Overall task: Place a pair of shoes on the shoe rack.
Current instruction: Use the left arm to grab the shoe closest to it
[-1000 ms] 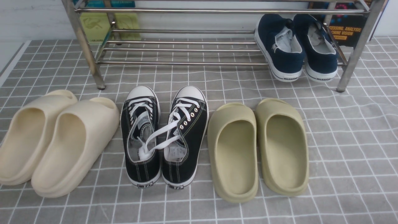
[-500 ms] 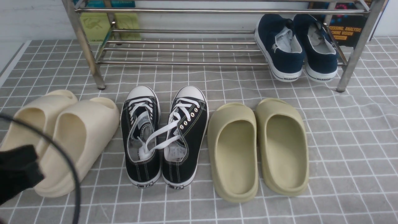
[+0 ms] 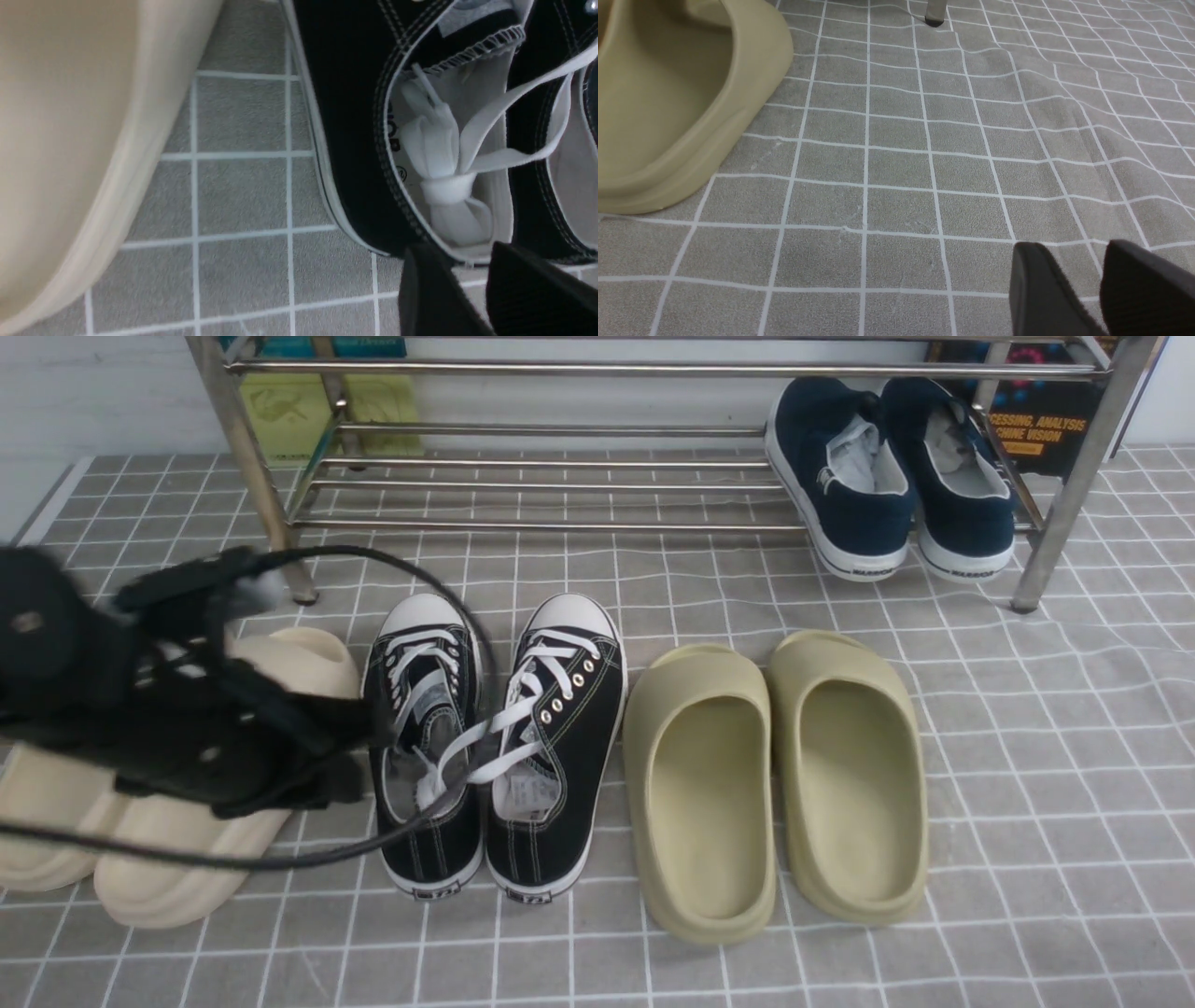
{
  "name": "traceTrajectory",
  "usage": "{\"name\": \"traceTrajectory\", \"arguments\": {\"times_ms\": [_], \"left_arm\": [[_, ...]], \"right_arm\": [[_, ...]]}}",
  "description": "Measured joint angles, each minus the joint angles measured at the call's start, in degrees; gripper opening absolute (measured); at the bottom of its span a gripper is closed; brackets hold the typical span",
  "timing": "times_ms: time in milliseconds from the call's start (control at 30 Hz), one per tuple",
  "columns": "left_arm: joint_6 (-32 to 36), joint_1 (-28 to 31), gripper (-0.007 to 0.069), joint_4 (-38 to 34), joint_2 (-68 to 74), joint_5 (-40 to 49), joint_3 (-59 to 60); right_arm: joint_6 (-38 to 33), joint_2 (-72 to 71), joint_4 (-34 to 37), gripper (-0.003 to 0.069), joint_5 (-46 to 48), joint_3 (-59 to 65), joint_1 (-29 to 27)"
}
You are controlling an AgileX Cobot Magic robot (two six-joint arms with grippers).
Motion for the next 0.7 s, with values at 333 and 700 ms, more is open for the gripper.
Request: {"name": "traceTrajectory", "arguments": {"times_ms": [333, 700], "left_arm": [[-11.41, -1.26, 0.0254, 10.12, 16.72, -5.65, -7.46], [-9.78, -1.36, -0.0013, 12.2, 12.66, 3.53, -13.2]], "right_arm": [[0.0, 0.0, 0.0, 0.0239, 0.0, 0.0, 0.0], [0.0, 0.0, 0.0, 0.0239, 0.0, 0.0, 0.0]]}}
